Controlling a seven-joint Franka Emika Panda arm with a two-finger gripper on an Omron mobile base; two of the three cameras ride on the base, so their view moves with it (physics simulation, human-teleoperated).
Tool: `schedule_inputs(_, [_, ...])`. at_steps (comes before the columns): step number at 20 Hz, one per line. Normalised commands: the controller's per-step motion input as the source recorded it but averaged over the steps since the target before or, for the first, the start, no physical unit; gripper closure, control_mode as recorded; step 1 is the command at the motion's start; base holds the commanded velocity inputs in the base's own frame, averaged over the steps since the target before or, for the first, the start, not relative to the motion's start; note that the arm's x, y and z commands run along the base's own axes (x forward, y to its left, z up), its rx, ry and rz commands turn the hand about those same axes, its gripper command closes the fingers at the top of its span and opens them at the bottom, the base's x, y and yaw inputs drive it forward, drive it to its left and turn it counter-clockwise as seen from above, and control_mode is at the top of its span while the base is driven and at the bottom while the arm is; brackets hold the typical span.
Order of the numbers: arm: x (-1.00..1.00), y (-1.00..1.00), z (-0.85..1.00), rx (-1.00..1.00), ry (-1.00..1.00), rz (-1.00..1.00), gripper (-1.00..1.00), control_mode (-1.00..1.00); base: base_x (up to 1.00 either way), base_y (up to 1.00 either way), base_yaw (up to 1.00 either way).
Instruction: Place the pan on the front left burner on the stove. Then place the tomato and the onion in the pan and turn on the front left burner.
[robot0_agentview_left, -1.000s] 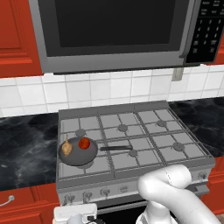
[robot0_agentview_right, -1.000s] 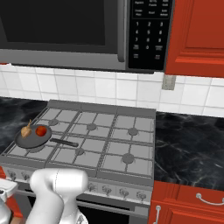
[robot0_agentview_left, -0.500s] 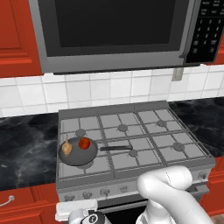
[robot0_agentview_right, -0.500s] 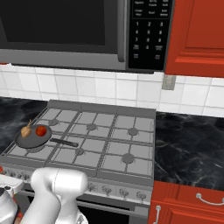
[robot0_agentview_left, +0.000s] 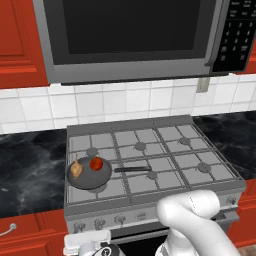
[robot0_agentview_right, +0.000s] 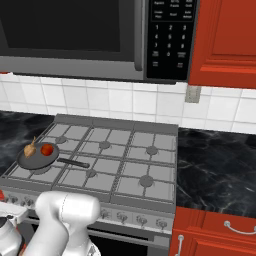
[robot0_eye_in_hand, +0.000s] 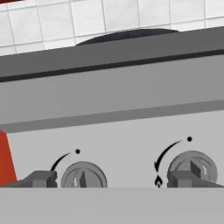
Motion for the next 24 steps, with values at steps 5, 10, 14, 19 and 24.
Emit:
schedule_inputs(5, [0.00,0.18,0.00,0.00,0.00,0.00,-1.00,-1.00,0.00,0.00,0.00])
schedule_inputs(10, [0.00,0.15,-0.04,0.00,0.00,0.00,-1.00,-1.00,0.00,0.00,0.00])
schedule_inputs(14, [0.02,0.01,-0.18,0.00,0.00,0.00,-1.00,-1.00,0.00,0.00,0.00])
schedule_inputs(19, [0.05,0.00,-0.14,0.00,0.00,0.00,-1.00,-1.00,0.00,0.00,0.00])
schedule_inputs(24, [0.05,0.09,0.00,0.00,0.00,0.00,-1.00,-1.00,0.00,0.00,0.00])
